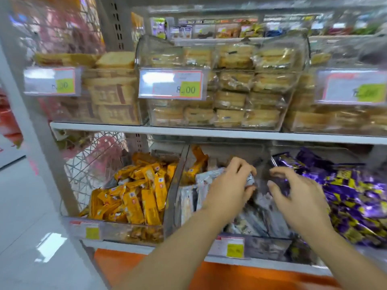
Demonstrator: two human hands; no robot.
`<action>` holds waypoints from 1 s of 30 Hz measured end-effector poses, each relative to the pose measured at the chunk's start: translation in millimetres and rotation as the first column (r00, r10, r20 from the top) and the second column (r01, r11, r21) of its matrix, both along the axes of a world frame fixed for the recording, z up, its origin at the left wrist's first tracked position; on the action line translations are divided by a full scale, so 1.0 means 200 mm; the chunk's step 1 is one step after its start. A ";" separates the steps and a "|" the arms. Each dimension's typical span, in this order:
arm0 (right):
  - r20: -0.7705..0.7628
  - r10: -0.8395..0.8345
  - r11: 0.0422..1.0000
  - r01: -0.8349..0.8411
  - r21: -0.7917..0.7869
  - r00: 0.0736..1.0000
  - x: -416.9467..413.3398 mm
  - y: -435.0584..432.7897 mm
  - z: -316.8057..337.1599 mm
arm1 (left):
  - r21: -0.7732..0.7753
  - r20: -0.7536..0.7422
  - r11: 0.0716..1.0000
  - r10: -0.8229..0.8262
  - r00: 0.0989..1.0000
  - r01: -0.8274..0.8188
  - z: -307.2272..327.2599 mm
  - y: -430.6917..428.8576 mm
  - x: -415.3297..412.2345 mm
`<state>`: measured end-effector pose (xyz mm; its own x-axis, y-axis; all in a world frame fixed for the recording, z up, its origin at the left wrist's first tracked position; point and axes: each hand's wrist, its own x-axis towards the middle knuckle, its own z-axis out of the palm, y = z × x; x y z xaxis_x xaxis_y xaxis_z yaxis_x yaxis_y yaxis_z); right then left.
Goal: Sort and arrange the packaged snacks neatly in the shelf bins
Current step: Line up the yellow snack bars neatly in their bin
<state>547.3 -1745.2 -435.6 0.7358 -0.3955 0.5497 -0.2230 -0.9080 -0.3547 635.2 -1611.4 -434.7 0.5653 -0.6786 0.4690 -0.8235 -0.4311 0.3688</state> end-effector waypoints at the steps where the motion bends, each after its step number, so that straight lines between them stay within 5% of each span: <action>1: -0.007 0.000 1.000 0.000 0.019 1.000 0.00 -0.02 0.00 | 0.115 -0.028 0.992 -0.047 0.999 0.050 -0.01 -0.04 -0.01; 3: -0.015 0.014 0.998 -0.013 0.060 1.000 -0.01 -0.07 -0.01 | 0.223 -0.106 0.963 -0.129 0.986 0.150 0.00 -0.06 -0.02; 7: 0.020 0.092 0.986 -0.094 0.136 0.996 0.00 -0.15 -0.03 | 0.124 -0.280 0.986 -0.074 0.957 0.113 0.07 -0.01 0.07; 11: -0.033 0.187 0.967 -0.178 0.180 0.982 0.04 -0.20 -0.05 | 0.143 -0.156 0.986 0.109 0.982 -0.087 0.11 0.00 0.25; 18: 0.028 0.257 0.944 -0.257 0.208 0.966 0.09 -0.27 -0.11 | 0.661 -0.199 0.749 0.243 0.949 -0.053 0.01 -0.07 0.40; 26: 0.093 0.300 0.920 -0.314 0.236 0.949 0.10 -0.28 -0.12 | 0.586 -0.512 0.789 0.185 0.839 0.184 0.21 0.05 0.36; 30: 0.067 0.310 0.924 -0.317 0.215 0.949 0.11 -0.27 -0.10 | 0.516 -0.334 0.856 0.217 0.917 -0.014 0.19 -0.08 0.39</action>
